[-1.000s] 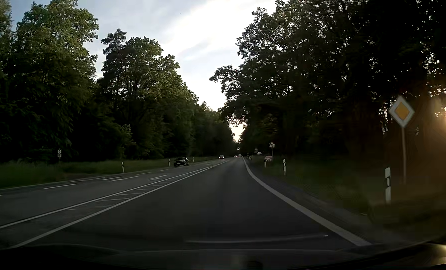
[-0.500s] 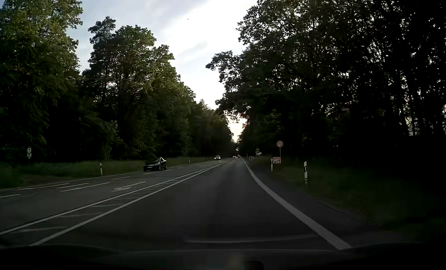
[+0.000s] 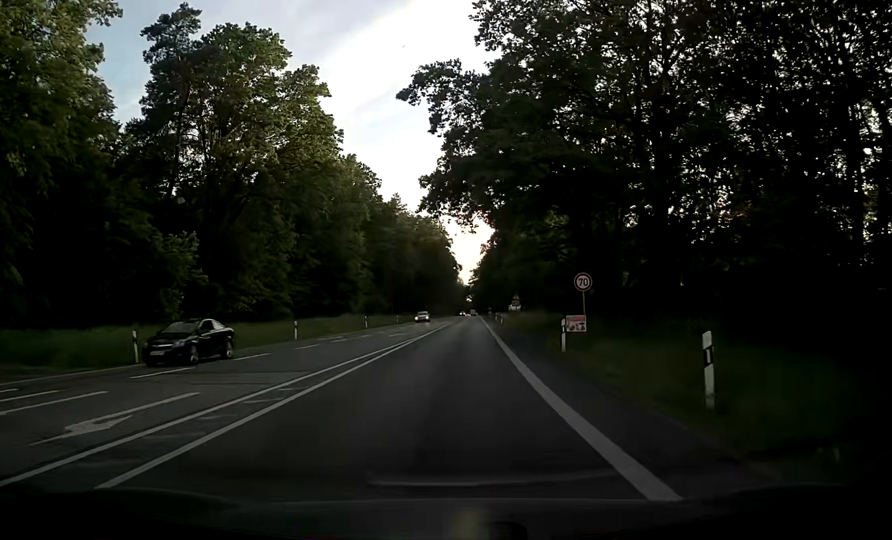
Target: Follow the waypoints while adhering to traffic rules and regulations
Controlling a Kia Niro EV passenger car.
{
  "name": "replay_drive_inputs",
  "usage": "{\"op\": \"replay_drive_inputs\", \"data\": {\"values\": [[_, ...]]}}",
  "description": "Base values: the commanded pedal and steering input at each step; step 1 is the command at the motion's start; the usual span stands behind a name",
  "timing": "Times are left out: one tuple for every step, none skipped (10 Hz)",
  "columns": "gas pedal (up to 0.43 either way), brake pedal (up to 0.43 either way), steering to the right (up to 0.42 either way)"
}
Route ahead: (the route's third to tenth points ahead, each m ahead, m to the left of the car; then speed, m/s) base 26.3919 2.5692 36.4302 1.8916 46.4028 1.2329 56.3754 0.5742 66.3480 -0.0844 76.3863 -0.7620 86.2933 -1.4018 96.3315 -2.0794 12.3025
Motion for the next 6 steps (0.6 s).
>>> {"op": "replay_drive_inputs", "data": {"values": [[0.280,0.000,0.010],[0.280,0.000,0.010],[0.280,0.000,0.010],[0.280,0.000,0.010],[0.268,0.000,0.010],[0.268,0.000,0.010]]}}
